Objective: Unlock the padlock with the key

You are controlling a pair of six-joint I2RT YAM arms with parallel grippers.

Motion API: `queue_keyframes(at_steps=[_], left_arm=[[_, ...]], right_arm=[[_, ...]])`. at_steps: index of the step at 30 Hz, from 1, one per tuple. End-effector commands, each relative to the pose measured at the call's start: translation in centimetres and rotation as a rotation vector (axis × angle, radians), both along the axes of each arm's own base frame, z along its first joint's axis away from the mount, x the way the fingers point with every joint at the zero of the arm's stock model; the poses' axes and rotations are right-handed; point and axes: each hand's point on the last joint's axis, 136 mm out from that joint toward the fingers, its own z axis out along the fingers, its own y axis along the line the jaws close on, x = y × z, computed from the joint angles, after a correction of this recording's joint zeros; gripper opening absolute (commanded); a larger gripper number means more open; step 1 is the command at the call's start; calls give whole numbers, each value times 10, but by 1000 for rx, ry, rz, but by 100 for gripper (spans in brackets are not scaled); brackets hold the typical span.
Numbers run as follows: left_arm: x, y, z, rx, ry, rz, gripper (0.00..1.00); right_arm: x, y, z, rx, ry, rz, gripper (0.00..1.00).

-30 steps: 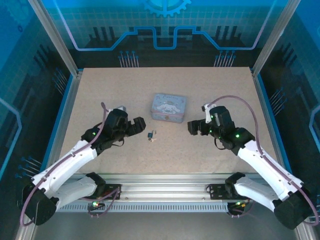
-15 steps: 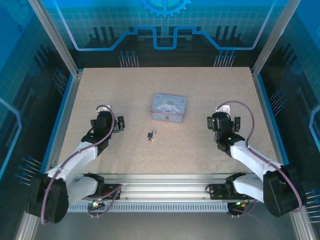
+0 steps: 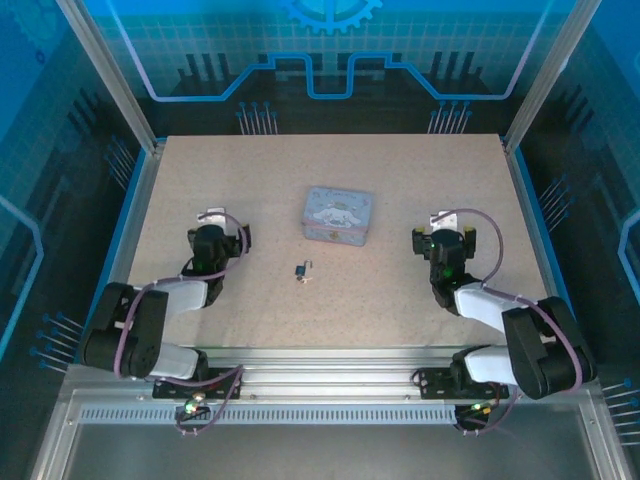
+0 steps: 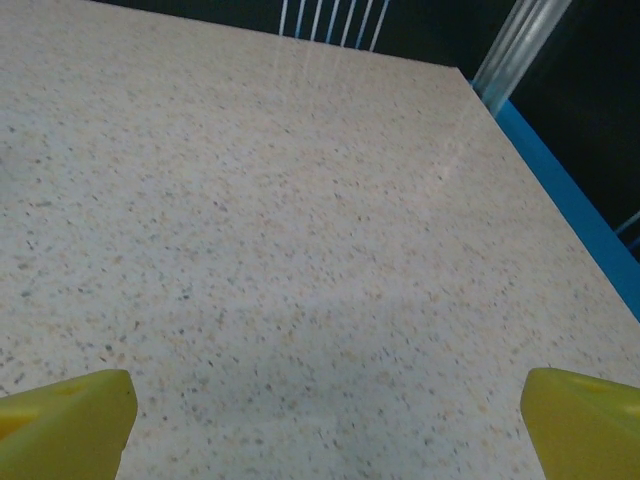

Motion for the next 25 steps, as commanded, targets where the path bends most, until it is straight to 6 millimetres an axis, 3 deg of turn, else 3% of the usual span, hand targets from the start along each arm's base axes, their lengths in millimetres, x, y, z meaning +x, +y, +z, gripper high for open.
queue_keyframes(at_steps=[1, 4, 7, 11, 25], left_arm=[[0, 4, 14, 5, -217, -32, 99], [8, -8, 4, 13, -129, -96, 99], [14, 4, 5, 15, -113, -26, 99], [15, 9, 4, 15, -106, 7, 99], [16, 10, 4, 11, -103, 7, 99]], right_arm=[[16, 2, 18, 34, -102, 47, 100], [19, 1, 7, 92, -142, 98, 100], [28, 28, -8, 87, -119, 274, 100], [34, 5, -16, 124, -30, 130, 100], [37, 6, -16, 155, -22, 166, 100]])
